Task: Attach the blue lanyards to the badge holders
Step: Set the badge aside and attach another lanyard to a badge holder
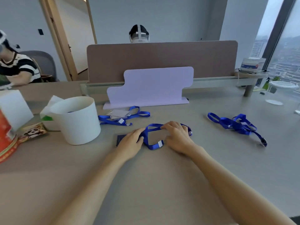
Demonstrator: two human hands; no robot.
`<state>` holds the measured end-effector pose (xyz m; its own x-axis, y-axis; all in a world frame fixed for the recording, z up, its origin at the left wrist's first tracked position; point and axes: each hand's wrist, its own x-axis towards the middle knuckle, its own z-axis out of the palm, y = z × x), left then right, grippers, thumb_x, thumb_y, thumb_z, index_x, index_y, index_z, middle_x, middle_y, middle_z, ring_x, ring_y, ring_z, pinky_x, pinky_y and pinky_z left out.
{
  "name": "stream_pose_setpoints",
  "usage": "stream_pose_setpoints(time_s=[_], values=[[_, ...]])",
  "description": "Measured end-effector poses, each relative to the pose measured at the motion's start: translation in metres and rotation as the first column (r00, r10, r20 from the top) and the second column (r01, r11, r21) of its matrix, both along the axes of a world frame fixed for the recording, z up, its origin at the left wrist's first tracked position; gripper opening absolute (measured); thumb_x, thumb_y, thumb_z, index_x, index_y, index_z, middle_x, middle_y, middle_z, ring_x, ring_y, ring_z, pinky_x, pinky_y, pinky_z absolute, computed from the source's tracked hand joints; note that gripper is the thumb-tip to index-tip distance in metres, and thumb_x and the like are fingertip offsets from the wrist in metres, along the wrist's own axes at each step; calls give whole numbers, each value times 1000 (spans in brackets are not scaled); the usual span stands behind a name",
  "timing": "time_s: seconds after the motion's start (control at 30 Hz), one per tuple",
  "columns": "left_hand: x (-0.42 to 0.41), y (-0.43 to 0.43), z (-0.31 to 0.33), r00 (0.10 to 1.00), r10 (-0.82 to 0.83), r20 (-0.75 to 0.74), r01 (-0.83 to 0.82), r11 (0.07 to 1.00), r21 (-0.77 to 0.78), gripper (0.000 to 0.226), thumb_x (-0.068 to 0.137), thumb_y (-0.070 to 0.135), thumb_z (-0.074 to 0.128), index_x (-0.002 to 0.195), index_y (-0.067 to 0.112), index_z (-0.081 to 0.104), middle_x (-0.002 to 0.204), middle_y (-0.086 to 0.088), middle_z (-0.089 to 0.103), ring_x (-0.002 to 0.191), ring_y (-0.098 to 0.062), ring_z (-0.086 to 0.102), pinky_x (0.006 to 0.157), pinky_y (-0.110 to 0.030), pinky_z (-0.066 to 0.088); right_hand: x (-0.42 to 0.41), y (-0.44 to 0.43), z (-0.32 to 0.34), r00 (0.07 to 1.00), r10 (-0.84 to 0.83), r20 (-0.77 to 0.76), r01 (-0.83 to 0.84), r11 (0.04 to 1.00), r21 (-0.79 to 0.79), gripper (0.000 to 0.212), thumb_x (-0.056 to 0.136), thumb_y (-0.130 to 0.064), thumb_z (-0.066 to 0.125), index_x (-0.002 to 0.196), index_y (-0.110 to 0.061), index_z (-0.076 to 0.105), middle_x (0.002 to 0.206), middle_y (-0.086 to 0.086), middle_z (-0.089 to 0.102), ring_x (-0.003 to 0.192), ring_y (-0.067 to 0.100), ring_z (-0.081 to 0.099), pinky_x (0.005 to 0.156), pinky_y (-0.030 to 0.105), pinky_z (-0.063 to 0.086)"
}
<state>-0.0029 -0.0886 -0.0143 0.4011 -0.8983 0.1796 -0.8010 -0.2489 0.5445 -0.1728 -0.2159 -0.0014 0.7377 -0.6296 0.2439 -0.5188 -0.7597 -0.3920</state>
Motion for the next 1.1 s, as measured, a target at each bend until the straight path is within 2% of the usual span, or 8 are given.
stream_pose_setpoints(time_s=[0.1,0.27,0.43,0.57,0.67,0.8,0.97,1.1], values=[[13,24,0,997,21,73,-19,999,-28,42,97,18,46,139,22,46,141,5,52,129,-13,48,106,-31,39,19,16,-5,979,198,48,-196,980,-34,51,76,0,50,121,-20,65,132,1,55,125,21,48,95,31,32],[20,38,-3,990,-6,138,13,999,-48,37,96,16,43,129,27,56,134,11,54,120,-11,53,98,-34,46,27,33,-8,946,319,54,-311,943,-116,26,78,-18,51,95,-22,70,89,-12,57,93,17,55,80,33,45],[21,33,-6,988,-53,147,67,994,-88,34,97,15,43,124,24,61,139,11,50,125,-8,47,101,-29,41,25,50,4,926,362,110,-372,924,88,13,76,-12,60,70,-22,65,69,-7,64,66,10,55,63,31,48],[22,37,-2,978,-91,187,125,976,-177,36,95,5,43,121,20,64,132,9,53,125,-5,43,102,-19,36,29,55,7,926,205,317,-302,906,296,23,87,-10,61,68,-22,66,66,-18,64,58,0,51,59,12,40],[13,45,9,996,-92,-14,84,950,-301,33,97,10,41,110,23,68,110,15,62,110,2,48,92,-7,34,31,52,7,905,67,419,-246,888,389,11,88,-18,67,78,-16,72,76,-4,72,65,2,60,63,13,45],[3,51,13,988,-122,-92,95,962,-255,15,92,37,56,84,29,66,78,13,61,78,-2,53,72,-20,43,31,60,15,817,-77,572,-299,791,534,9,85,-16,71,82,-7,72,78,11,72,72,9,66,66,21,49],[-9,52,29,898,-184,-401,5,913,-408,9,93,24,59,91,19,66,62,5,57,59,-6,52,62,-21,43,30,66,20,736,-51,675,-446,713,541,32,78,-15,73,109,-17,66,91,-2,63,82,9,60,71,21,48],[-12,53,37,807,-244,-538,-44,883,-467,7,97,16,53,93,15,59,62,3,62,60,-7,54,59,-17,43,29,69,17,843,67,534,-368,796,481,23,79,-21,67,102,-21,68,96,-12,67,76,4,54,66,13,43]])
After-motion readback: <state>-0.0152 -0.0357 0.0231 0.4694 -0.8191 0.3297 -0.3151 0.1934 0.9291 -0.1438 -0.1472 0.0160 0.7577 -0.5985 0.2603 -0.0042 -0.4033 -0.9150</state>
